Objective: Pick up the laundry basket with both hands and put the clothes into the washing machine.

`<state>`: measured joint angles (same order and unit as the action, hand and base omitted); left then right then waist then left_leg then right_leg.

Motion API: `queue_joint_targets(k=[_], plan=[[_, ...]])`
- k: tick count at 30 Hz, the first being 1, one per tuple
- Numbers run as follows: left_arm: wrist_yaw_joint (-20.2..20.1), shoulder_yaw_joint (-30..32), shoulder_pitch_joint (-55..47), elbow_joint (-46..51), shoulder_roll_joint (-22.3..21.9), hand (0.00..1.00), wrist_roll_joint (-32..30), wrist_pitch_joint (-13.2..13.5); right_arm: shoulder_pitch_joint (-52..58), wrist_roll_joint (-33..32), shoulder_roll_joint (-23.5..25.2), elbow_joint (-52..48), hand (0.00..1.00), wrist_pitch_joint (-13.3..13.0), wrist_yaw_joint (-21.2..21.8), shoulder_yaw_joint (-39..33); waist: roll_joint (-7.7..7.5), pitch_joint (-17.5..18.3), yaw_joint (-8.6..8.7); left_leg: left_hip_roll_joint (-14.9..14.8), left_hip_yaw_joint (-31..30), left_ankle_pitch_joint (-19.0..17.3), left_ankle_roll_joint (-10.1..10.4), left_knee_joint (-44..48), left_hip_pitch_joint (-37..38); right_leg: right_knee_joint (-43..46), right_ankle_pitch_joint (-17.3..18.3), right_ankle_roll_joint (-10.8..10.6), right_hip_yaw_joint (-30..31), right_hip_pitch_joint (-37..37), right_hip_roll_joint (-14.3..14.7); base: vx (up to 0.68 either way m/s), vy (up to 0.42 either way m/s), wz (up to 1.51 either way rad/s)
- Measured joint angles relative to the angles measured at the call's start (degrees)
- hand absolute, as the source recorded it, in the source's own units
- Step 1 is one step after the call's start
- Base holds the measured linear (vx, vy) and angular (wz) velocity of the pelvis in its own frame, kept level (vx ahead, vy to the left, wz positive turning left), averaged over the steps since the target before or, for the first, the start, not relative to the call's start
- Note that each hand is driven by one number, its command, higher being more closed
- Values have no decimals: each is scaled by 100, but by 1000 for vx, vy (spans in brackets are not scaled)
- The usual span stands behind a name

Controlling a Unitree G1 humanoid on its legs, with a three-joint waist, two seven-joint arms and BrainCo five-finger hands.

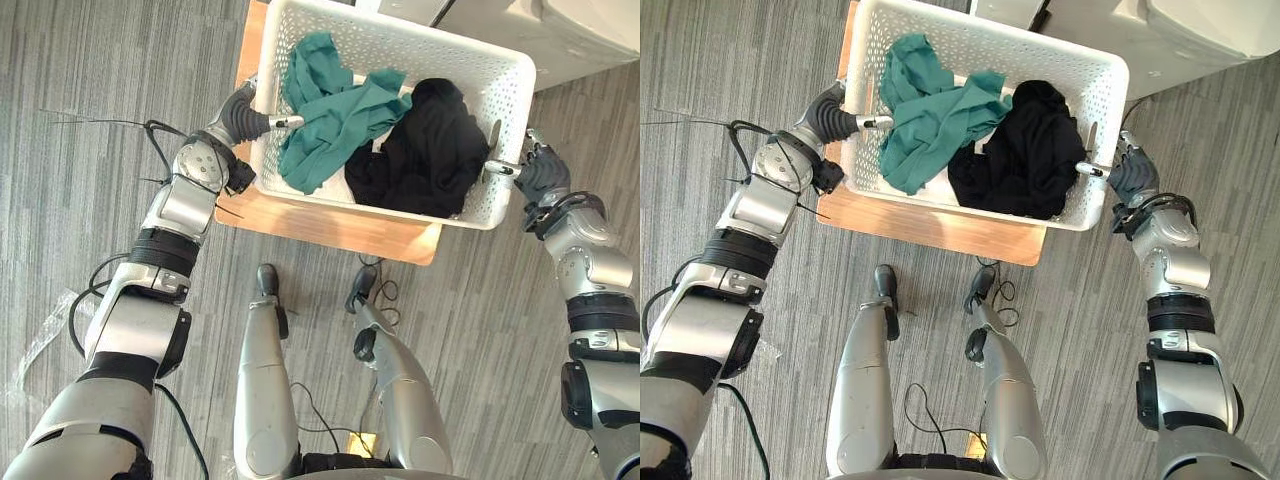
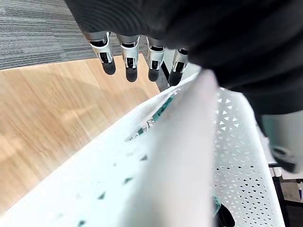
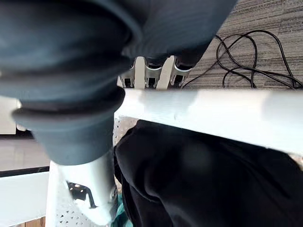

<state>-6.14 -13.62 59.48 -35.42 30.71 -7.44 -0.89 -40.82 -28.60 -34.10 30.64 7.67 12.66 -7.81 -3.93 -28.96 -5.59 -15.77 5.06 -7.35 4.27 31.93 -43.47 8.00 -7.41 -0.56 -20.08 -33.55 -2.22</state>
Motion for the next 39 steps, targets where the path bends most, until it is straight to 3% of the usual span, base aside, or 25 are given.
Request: queue_joint_targets(k=[10,11,12,13,19,24,27,39], plan=[[117,-125,16,411,201,0,221,158,-502,-113,-213,249,0,-120,-240,216,0,0,-18,99,-8,240,27,-328,-289,-441,-266,2,-46,-201,7,3,6,2],[118,-129,15,431,232,100,229,180,-502,-113,-212,249,0,-150,-239,215,0,0,-22,97,-15,260,39,-354,-299,-445,-269,6,-46,-217,13,20,-11,3],[120,-138,15,431,255,100,229,195,-504,-113,-216,249,0,-164,-234,237,0,0,-16,93,-28,276,47,-376,-296,-444,-269,6,-50,-217,20,0,0,0],[133,-145,14,433,271,100,229,203,-515,-113,-242,249,100,-178,-238,303,0,0,-13,89,-31,282,52,-382,-296,-444,-269,6,-52,-218,24,0,0,0],[349,-171,-169,820,389,100,70,130,-398,-113,-234,168,100,-221,-437,211,0,0,1,90,-55,281,51,-371,-335,-447,-268,3,-68,-226,24,0,0,0],[420,-576,-801,1987,1113,100,-1647,414,574,-289,-231,-753,100,-289,-614,-220,5,2,-122,91,-52,279,52,-345,-397,-442,-261,-6,-81,-263,21,29,5,2],[410,-633,-1109,2347,1428,100,-2193,537,1004,-330,-227,-1166,100,-289,-623,-255,9,3,-157,91,-42,278,51,-325,-387,-422,-258,-9,-62,-262,16,0,0,0],[376,-668,-1717,2888,1716,100,-2701,871,1828,-335,-249,-1988,100,-275,-657,-710,31,12,-156,85,49,277,43,-290,-281,-323,-282,30,32,-252,-5,-1,0,-1]])
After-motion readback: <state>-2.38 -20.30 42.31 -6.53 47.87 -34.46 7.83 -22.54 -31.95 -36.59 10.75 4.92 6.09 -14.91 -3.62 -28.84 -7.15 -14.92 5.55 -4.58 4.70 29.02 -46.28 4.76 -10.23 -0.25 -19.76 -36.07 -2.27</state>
